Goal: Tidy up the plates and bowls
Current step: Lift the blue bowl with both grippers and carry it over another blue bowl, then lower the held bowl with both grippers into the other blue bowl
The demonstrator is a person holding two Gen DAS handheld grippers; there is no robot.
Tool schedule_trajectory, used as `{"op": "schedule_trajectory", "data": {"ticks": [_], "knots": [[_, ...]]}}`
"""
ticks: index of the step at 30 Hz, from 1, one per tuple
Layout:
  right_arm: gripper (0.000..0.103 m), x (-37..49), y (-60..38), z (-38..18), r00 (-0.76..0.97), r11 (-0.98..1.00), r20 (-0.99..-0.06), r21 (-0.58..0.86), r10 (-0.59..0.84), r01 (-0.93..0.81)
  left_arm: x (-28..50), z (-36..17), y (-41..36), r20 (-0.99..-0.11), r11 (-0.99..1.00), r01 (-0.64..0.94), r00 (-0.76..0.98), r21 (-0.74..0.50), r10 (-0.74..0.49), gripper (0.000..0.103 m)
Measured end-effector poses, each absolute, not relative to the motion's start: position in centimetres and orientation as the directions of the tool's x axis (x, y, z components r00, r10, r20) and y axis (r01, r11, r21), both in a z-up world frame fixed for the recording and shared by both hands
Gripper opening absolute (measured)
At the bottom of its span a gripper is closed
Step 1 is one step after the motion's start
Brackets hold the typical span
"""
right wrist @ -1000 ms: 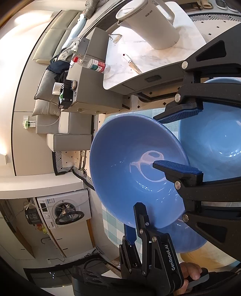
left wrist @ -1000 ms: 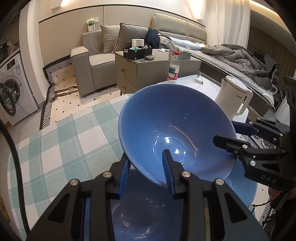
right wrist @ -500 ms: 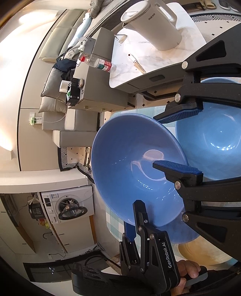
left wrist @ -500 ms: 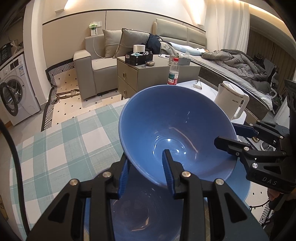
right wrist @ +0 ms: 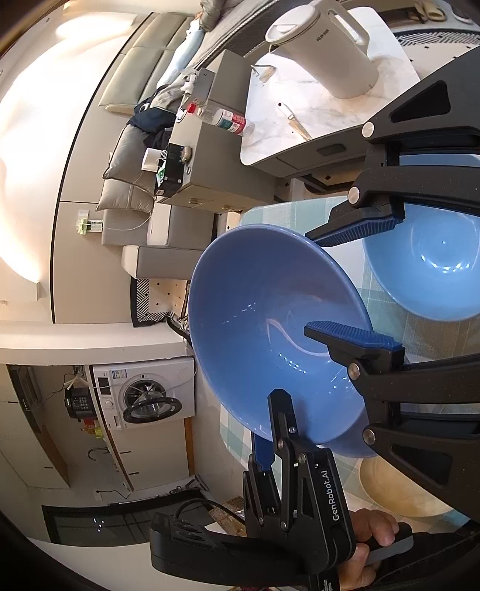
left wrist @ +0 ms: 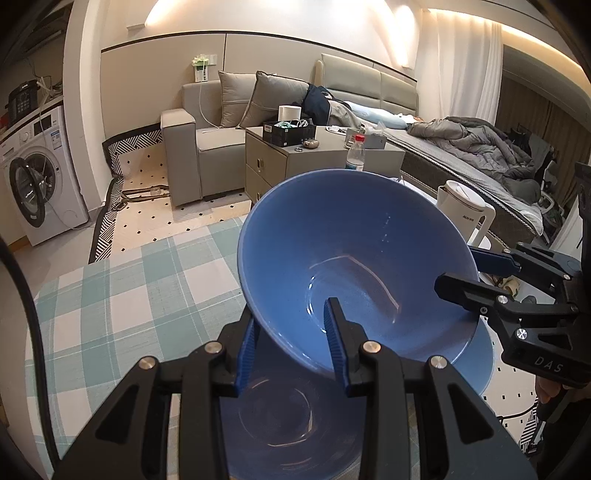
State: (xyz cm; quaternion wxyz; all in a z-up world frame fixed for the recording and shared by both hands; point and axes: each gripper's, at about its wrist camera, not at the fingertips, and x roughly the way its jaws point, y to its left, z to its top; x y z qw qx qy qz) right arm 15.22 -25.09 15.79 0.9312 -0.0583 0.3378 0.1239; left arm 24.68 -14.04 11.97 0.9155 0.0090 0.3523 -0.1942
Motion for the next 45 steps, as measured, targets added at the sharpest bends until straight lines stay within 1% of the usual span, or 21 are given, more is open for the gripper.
{"op": "schedule_trajectory", "data": {"ticks": [10,24,31,41,45], "knots": [[0.043,14.2,-23.1,15.7,0.738,0.955,-0.640,-0.028,0.211,-0.297,23.4,12.1,-12.2,-0.631,0.930,0.341,0.694,-0.134,-0.345,0.033],[0.044,13.4,-21.6,14.4,0.732,0.951,-0.641,-0.009,0.231,-0.308,22.3,10.4,-10.6,-0.645,0.935,0.318,0.684,-0.157,-0.341,0.033],[0.044,12.8,-21.7,13.8,0.737,0.953,-0.631,0.009,0.241,-0.304,21.7,10.3,-10.3,-0.640,0.938,0.312,0.693,-0.148,-0.331,0.033],[0.044,11.9,-20.6,12.8,0.748,0.959,-0.618,0.039,0.244,-0.281,20.5,9.7,-9.3,-0.655,0.949,0.288,0.695,-0.125,-0.298,0.033],[0.044,11.3,-20.1,12.3,0.756,0.959,-0.609,0.029,0.240,-0.282,20.0,9.6,-8.9,-0.653,0.953,0.278,0.702,-0.118,-0.285,0.033]]}}
